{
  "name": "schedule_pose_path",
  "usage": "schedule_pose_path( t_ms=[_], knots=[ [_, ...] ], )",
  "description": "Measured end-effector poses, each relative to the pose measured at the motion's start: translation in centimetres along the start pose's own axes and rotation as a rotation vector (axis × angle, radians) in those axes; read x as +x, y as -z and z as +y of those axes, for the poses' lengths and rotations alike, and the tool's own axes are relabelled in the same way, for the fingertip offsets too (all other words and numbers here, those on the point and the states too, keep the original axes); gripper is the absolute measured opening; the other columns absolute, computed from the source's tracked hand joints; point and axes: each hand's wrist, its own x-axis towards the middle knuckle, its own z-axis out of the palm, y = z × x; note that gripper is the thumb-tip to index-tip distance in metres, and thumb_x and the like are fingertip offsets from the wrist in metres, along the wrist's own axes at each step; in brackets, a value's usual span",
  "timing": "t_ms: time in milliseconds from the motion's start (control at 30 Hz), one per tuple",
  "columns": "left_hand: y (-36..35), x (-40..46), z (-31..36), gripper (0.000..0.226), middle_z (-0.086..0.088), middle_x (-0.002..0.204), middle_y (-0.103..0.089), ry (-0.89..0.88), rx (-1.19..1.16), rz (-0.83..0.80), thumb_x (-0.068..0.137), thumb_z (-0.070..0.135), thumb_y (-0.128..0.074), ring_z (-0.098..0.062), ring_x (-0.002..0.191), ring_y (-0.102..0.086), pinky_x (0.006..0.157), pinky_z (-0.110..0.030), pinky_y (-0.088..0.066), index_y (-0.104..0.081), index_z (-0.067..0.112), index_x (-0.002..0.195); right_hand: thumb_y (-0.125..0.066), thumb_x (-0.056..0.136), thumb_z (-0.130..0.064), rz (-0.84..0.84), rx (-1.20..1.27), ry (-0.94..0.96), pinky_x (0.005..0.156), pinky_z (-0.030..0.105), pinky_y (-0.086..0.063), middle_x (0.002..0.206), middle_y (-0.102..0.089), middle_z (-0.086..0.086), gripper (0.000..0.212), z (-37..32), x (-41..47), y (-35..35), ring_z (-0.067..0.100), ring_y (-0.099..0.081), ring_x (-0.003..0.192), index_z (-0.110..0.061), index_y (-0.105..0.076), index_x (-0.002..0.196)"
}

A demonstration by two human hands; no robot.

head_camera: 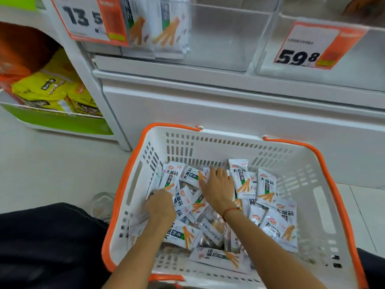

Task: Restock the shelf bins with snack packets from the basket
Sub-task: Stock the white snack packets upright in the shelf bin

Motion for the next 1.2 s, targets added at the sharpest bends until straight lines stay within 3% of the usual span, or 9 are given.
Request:
schedule_pose_path(
  t_ms=[300, 433, 533, 700, 767, 833, 933, 1067, 1200],
  knots=[
    [-0.7, 0.9, 0.3, 0.051, -0.009, 0.129, -0.057, -0.024, 0.148, -0.184, 0.098, 0.048, -0.034, -0.025, 0.116, -0.055, 0.092, -0.035, -0.046, -0.056, 0.011, 0.125, -0.06, 0.089, -0.038, 0.02, 0.112, 0.029, 0.1, 0.038, -0.042, 0.129, -0.045, 0.005, 0.036, 1.0, 0.4, 0.8, 0.025, -0.044, 0.119, -0.018, -0.058, 0.118],
    [0.3, 0.5, -0.5, 0.041, -0.008, 0.137, -0.051, -0.088, 0.007, -0.18, 0.099, 0.024, -0.035, -0.025, 0.122, -0.052, 0.094, -0.035, -0.044, -0.045, 0.015, 0.138, -0.062, 0.09, -0.02, -0.005, 0.212, 0.033, 0.081, 0.031, -0.052, 0.121, -0.061, 0.001, 0.019, 2.5, -0.7, 2.5, 0.021, -0.061, 0.102, -0.022, -0.071, 0.106],
    [0.2, -0.3, -0.7, 0.047, -0.009, 0.121, -0.06, -0.109, -0.141, -0.091, 0.091, 0.008, -0.046, -0.026, 0.105, -0.061, 0.082, -0.034, -0.049, -0.039, 0.018, 0.136, -0.063, 0.083, -0.007, -0.137, 0.206, 0.04, 0.077, 0.027, -0.051, 0.113, -0.067, 0.001, 0.028, 3.7, -1.7, 3.8, 0.019, -0.063, 0.099, -0.022, -0.07, 0.104],
    [0.6, -0.4, -0.6, 0.018, 0.001, 0.085, -0.06, -0.133, -0.244, -0.076, 0.088, 0.017, -0.057, -0.02, 0.084, -0.061, 0.058, -0.023, -0.041, -0.061, 0.012, 0.105, -0.06, 0.081, -0.003, -0.268, 0.288, -0.023, 0.074, 0.028, -0.048, 0.111, -0.065, 0.01, 0.043, 3.4, -2.6, 3.8, 0.026, -0.062, 0.098, -0.012, -0.057, 0.123],
    [1.4, -0.2, -0.7, 0.011, 0.004, 0.081, -0.06, -0.179, -0.316, -0.064, 0.088, 0.023, -0.059, -0.023, 0.09, -0.064, 0.058, -0.023, -0.041, -0.064, 0.018, 0.096, -0.056, 0.089, -0.014, -0.333, 0.326, -0.019, 0.061, 0.023, -0.043, 0.087, -0.064, 0.014, 0.014, 2.8, -2.6, 3.3, 0.024, -0.057, 0.075, -0.007, -0.065, 0.096],
    [2.3, 0.0, -0.7, 0.021, 0.001, 0.103, -0.064, -0.208, -0.392, -0.035, 0.09, 0.029, -0.058, -0.022, 0.097, -0.061, 0.074, -0.025, -0.044, -0.063, 0.02, 0.109, -0.054, 0.092, -0.022, -0.369, 0.368, -0.003, 0.047, 0.019, -0.03, 0.055, -0.046, 0.006, 0.037, 2.0, -2.7, 3.0, 0.018, -0.04, 0.051, -0.011, -0.05, 0.057],
    [3.1, 0.4, -0.8, 0.031, -0.006, 0.121, -0.059, -0.214, -0.601, 0.021, 0.095, 0.029, -0.052, -0.025, 0.104, -0.057, 0.085, -0.031, -0.042, -0.053, 0.015, 0.123, -0.06, 0.087, -0.02, -0.405, 0.423, 0.021, 0.045, 0.02, -0.022, 0.04, -0.028, -0.005, 0.049, 2.0, -2.9, 3.4, 0.011, -0.025, 0.042, -0.018, -0.037, 0.043],
    [3.6, 0.6, -0.7, 0.028, -0.015, 0.116, -0.063, -0.092, -1.092, 0.043, 0.096, 0.024, -0.052, -0.029, 0.098, -0.062, 0.091, -0.042, -0.049, -0.057, 0.008, 0.119, -0.064, 0.089, -0.024, -0.363, 0.638, -0.079, 0.048, 0.018, -0.036, 0.047, -0.042, -0.004, 0.038, 3.8, -3.0, 5.0, 0.009, -0.037, 0.042, -0.016, -0.053, 0.053],
    [4.4, 0.4, -0.5, 0.033, -0.018, 0.111, -0.066, 0.072, -1.497, -0.216, 0.098, 0.027, -0.049, -0.029, 0.09, -0.064, 0.09, -0.043, -0.05, -0.062, 0.001, 0.115, -0.06, 0.091, -0.009, -0.346, 1.148, -0.298, 0.05, 0.013, -0.048, 0.075, -0.062, 0.006, 0.006, 5.5, -3.0, 7.6, 0.01, -0.058, 0.061, -0.008, -0.066, 0.09]
  ],
)
